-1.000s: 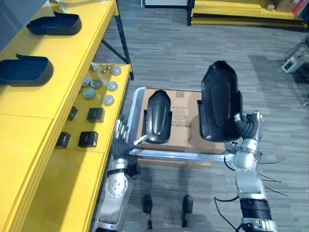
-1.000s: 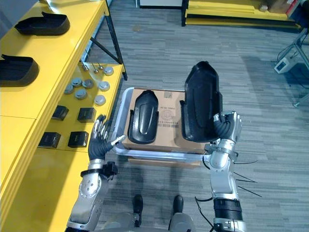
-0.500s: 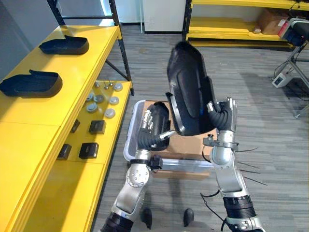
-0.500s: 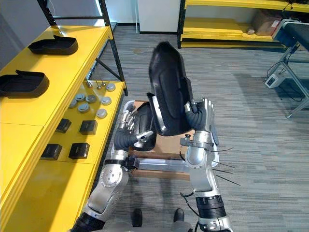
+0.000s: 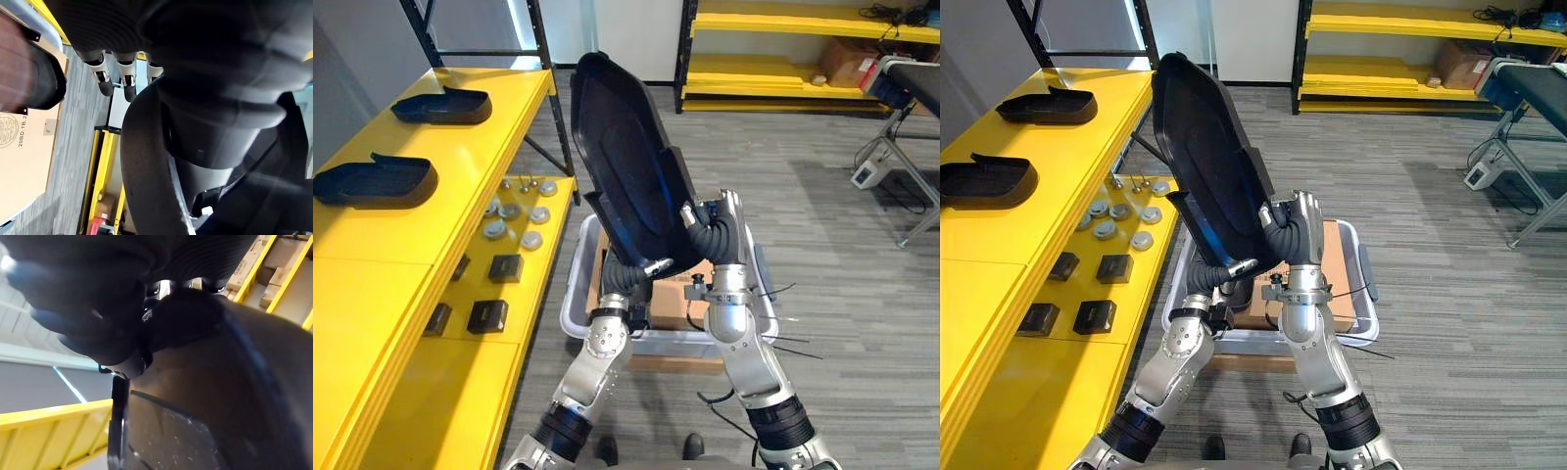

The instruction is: Walk over and take plastic housings, then place them on the shelf

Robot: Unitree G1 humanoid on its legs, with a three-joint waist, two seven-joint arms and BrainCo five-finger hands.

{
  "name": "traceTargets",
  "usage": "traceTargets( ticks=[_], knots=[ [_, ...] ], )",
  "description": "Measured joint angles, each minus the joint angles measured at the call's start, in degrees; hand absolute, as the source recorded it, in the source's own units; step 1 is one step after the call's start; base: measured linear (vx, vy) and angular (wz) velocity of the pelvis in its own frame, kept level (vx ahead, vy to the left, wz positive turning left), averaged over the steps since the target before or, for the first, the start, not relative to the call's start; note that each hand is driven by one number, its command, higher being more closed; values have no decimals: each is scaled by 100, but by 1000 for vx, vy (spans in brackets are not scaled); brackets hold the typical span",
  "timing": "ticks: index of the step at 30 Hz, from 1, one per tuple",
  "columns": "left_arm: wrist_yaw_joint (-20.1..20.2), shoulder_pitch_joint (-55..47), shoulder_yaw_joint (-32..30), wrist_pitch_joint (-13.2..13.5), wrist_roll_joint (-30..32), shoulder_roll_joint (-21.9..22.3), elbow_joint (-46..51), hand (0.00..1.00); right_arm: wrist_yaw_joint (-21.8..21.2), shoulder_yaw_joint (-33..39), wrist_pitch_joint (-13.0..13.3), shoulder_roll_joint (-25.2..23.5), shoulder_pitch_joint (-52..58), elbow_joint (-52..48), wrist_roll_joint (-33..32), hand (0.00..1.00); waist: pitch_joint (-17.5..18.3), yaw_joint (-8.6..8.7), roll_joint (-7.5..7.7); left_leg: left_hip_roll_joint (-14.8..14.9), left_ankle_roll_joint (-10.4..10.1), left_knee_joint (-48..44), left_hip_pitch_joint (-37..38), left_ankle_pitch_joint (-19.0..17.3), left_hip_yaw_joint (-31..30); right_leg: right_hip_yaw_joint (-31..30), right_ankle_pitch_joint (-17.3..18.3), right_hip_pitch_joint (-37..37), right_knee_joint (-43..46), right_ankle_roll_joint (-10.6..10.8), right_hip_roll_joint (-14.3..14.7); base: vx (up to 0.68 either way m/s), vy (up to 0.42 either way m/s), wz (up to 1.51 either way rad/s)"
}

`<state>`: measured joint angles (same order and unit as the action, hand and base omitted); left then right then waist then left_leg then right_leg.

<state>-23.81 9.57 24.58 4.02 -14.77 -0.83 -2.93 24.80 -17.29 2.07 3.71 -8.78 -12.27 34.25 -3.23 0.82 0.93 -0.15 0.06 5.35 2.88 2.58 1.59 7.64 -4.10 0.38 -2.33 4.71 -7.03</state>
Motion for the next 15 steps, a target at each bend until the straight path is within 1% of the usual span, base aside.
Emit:
traceTargets(
  ticks=[3,4,5,9,12,15],
  knots=[
    [-18,23,-39,-15,-50,-58,0,100,2,1,38,179,184,101,-59,100,77,13,3,2,0,0,5,0,6,-3,0,2,-3,0,2,0,0,0],
    [-18,23,-52,-37,-50,-60,0,100,2,2,82,203,229,134,-70,0,78,17,2,2,0,0,9,0,8,-5,0,3,-3,0,3,-32,-15,-2],
    [-22,22,-62,-60,-50,-68,-1,100,3,8,161,254,291,161,-111,0,78,18,2,4,0,0,17,0,10,-7,-1,9,-2,-1,4,-31,-13,-1],
    [-19,22,-178,-91,-21,-76,0,100,-46,5,212,385,437,273,-168,0,101,13,2,5,0,4,50,0,14,-11,0,38,-1,-1,4,-15,-6,-1],
    [0,19,-244,-99,262,-165,4,100,-224,8,271,454,527,304,-357,0,111,12,2,6,0,6,55,0,16,-15,0,40,0,-1,5,0,0,0],
    [38,-47,-284,-109,619,-165,17,100,-385,75,416,562,521,294,-630,0,126,2,13,7,0,8,67,0,16,-15,0,50,1,-1,5,0,0,0]
  ],
)
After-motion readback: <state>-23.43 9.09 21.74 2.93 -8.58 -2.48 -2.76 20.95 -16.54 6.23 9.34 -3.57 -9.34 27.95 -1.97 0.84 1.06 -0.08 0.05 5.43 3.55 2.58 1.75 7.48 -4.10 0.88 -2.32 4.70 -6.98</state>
